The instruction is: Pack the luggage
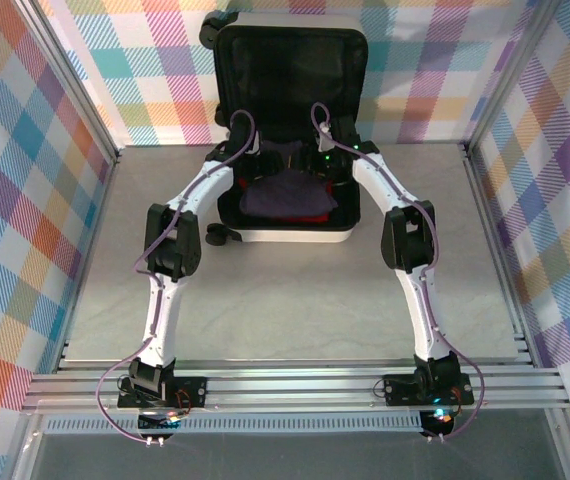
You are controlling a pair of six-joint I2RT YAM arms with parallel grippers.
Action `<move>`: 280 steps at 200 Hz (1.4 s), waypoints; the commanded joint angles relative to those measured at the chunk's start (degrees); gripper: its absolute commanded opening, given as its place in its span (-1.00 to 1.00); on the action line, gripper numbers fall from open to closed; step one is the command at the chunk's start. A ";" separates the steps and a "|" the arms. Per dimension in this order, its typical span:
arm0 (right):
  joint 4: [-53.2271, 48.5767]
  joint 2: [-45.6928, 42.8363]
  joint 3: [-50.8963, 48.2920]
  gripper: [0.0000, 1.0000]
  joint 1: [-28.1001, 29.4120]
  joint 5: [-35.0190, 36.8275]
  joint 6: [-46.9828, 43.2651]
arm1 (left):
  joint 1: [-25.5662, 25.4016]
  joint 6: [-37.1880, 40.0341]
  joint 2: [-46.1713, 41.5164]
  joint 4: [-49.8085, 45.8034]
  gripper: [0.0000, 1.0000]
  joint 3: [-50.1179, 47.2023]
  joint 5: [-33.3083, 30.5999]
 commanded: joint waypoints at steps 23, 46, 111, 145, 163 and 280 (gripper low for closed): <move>-1.17 4.05 -0.93 0.50 0.19 0.48 -0.95 | 1.30 -1.23 6.14 -3.48 0.21 0.27 -1.84; -1.65 3.57 -0.33 0.50 0.14 0.44 -1.53 | 1.41 -1.44 5.96 -3.93 0.20 0.23 -1.24; -1.41 -1.31 2.10 0.51 0.20 -0.39 -2.04 | 1.33 -3.24 -4.06 4.73 0.20 -8.11 3.47; -2.69 -4.93 3.82 0.51 0.15 1.81 -3.57 | 1.01 -3.84 -14.50 11.59 0.21 -17.75 2.83; -3.21 -7.50 3.84 0.52 0.04 3.83 -4.77 | 0.83 -3.96 -20.25 12.12 0.21 -22.32 1.98; -0.35 -18.23 8.46 0.49 -0.90 21.89 -14.80 | -7.37 -2.34 -49.86 6.67 0.21 -51.90 -8.34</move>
